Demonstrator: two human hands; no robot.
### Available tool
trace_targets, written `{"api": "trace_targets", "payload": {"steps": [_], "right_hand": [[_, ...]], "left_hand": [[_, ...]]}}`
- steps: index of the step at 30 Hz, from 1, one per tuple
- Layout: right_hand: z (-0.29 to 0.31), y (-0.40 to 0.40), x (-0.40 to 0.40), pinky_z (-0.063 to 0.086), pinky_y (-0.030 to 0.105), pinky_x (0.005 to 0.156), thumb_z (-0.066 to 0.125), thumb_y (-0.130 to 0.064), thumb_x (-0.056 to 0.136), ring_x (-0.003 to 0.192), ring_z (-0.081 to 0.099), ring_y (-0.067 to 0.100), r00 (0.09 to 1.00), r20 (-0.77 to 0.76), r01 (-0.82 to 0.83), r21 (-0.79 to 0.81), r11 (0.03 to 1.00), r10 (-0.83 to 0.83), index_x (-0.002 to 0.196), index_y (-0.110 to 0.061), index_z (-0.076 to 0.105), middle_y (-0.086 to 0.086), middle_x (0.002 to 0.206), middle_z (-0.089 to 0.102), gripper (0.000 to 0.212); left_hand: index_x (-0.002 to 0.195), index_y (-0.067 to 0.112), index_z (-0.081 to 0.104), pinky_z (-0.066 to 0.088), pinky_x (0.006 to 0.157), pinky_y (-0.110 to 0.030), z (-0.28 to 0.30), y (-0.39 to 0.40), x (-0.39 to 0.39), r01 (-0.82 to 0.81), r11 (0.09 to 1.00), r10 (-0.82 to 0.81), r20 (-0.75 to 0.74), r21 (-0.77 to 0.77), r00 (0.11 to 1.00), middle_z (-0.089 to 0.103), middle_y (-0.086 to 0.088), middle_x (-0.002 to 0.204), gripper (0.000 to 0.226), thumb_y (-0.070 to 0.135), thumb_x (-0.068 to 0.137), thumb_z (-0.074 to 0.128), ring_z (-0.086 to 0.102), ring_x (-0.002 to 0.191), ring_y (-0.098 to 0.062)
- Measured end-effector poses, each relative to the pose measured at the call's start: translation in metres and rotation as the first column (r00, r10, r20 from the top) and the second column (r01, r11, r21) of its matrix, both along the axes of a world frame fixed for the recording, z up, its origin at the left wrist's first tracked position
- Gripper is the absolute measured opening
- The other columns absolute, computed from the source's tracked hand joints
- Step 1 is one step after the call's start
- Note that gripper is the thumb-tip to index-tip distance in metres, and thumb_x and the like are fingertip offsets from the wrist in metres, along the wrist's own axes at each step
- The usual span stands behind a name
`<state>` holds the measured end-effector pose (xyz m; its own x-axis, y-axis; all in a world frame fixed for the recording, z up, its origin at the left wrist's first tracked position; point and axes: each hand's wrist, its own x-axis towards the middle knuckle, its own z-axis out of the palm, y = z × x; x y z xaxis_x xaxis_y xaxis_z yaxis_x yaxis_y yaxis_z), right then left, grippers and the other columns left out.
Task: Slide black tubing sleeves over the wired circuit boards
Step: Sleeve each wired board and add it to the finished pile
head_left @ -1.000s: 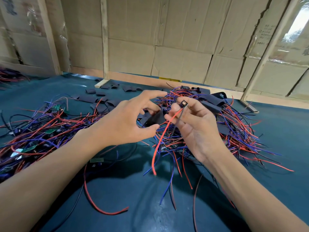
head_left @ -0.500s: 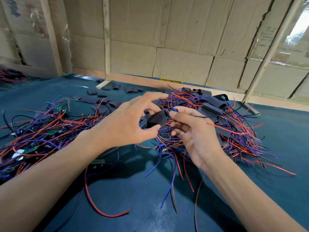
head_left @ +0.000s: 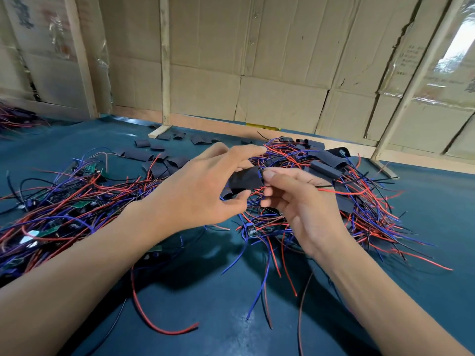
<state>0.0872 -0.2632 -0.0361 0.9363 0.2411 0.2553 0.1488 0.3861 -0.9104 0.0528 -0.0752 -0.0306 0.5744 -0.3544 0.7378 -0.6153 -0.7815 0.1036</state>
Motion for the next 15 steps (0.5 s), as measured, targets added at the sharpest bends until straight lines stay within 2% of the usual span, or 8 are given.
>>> {"api": "trace_targets", "payload": {"steps": [4,7,11,13,15], "right_hand": [[-0.0033,0.0036,-0.0025,0.053,0.03,0.056,0.069,0.005,0.086,0.063,0.057,0.022,0.999,0.044,0.014,0.009,1.0,-0.014,0.085,0.004,0.074,0.016,0.069,0.063,0.005],[-0.0052,0.0041,-0.0034,0.052,0.029,0.055,0.07,0.003,0.086,0.061,0.056,0.022,1.0,-0.003,-0.013,-0.002,1.0,0.013,0.085,0.003,0.076,0.018,0.069,0.061,0.006],[-0.0023,0.0004,-0.0026,0.054,0.026,0.056,0.074,0.002,0.083,0.059,0.057,0.018,0.997,-0.062,-0.052,-0.028,0.998,0.05,0.09,0.003,0.073,0.014,0.07,0.062,0.007],[-0.0011,-0.0028,-0.0009,0.056,0.027,0.056,0.078,0.001,0.078,0.056,0.059,0.016,0.987,-0.133,-0.094,-0.003,0.996,0.092,0.091,-0.001,0.068,0.01,0.069,0.063,0.017],[0.0002,-0.0047,0.0004,0.058,0.028,0.058,0.08,-0.003,0.072,0.057,0.063,0.016,0.971,-0.191,-0.138,0.04,0.99,0.143,0.096,-0.001,0.066,0.009,0.071,0.066,0.028]], "left_hand": [[0.144,0.02,0.04,0.046,0.087,-0.021,0.0001,0.001,0.0031,-0.011,1.0,0.012,0.021,-0.008,1.0,0.067,0.009,0.112,0.07,0.018,0.081,0.071,0.041,0.096,-0.003],[0.142,0.021,0.038,0.043,0.087,-0.017,0.0006,0.0058,0.0056,-0.028,0.999,0.027,0.029,0.022,0.999,0.067,0.007,0.114,0.071,0.016,0.081,0.073,0.041,0.101,-0.001],[0.141,0.024,0.037,0.046,0.09,-0.026,0.003,0.0072,0.0062,-0.036,0.992,0.034,0.022,0.121,0.999,0.065,0.001,0.112,0.066,0.022,0.083,0.069,0.048,0.109,-0.01],[0.142,0.023,0.041,0.05,0.088,-0.03,0.0028,0.0045,0.0047,-0.055,0.99,0.052,0.024,0.127,0.998,0.064,0.0,0.11,0.062,0.027,0.084,0.064,0.05,0.109,-0.01],[0.14,0.016,0.048,0.05,0.086,-0.03,0.0046,0.0034,0.0059,-0.06,0.99,0.055,0.038,0.127,0.998,0.066,0.0,0.107,0.062,0.022,0.082,0.069,0.05,0.106,-0.011]]}}
